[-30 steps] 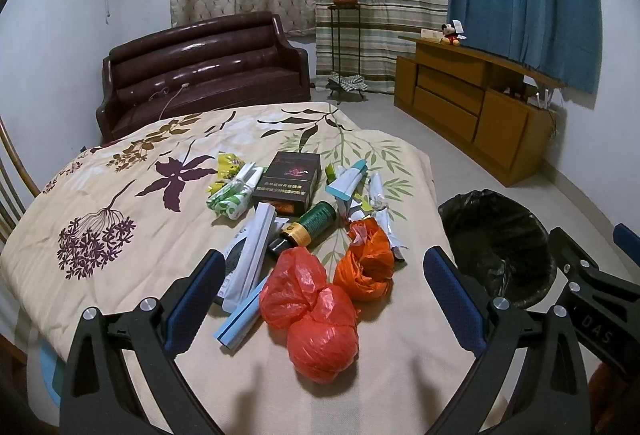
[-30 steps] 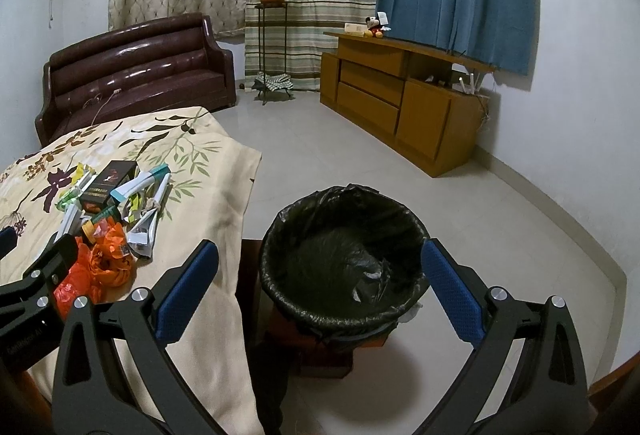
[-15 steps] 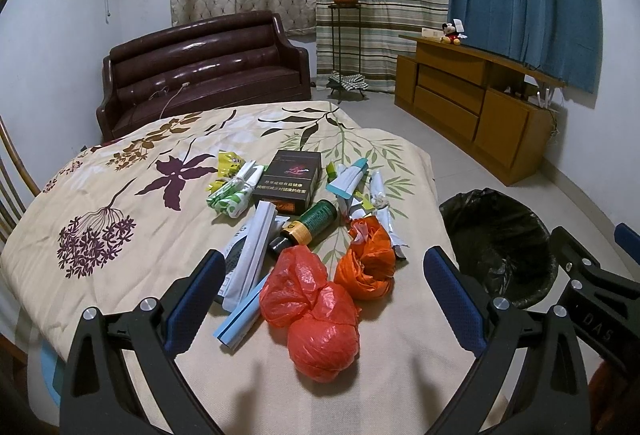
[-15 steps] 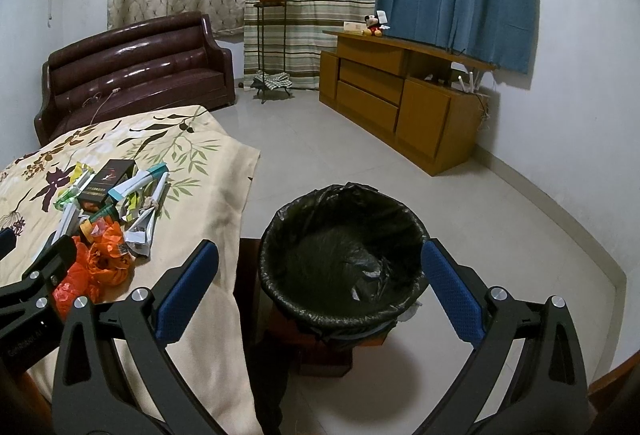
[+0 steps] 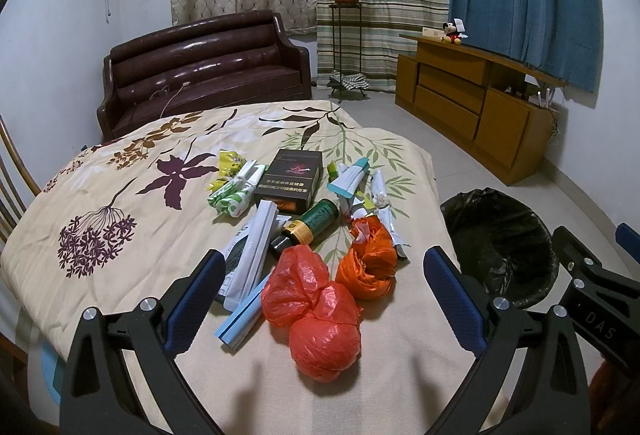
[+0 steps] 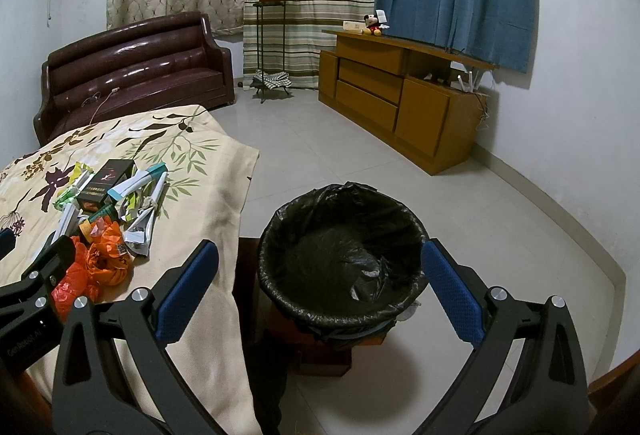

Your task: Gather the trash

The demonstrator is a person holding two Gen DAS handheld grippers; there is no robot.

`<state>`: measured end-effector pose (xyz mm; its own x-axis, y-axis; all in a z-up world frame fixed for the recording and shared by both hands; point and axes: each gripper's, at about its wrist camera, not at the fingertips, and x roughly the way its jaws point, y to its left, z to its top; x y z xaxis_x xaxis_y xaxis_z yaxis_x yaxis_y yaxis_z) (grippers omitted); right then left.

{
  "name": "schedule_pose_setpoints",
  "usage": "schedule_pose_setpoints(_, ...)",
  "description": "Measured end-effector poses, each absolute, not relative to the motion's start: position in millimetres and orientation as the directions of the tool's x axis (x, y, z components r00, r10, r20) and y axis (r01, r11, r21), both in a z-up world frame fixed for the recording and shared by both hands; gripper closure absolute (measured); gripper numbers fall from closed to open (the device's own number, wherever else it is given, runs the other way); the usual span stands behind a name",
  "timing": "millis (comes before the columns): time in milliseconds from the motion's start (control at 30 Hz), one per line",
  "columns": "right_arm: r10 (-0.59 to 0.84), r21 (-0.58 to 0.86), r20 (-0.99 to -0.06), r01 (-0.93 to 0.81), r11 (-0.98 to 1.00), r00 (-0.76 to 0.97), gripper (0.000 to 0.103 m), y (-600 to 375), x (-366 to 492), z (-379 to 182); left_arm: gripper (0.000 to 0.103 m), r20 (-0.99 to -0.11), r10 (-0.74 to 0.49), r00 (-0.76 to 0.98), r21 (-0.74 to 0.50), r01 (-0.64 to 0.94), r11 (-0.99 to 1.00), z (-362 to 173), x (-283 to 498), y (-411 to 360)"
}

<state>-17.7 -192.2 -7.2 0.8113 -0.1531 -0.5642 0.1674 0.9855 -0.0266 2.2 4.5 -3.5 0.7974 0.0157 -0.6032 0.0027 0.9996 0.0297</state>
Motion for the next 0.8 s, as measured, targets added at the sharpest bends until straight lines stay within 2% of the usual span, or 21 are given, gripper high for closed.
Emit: schedule_pose_setpoints(800, -0.153, -0.028, -0.568, 0.167, 0.986, 0.809, 0.004, -190.9, -17.5, -10.8, 0.006, -0.606, 0.015, 0.795, 0.030, 0.004, 1.000, -6.6, 0.6, 3.9)
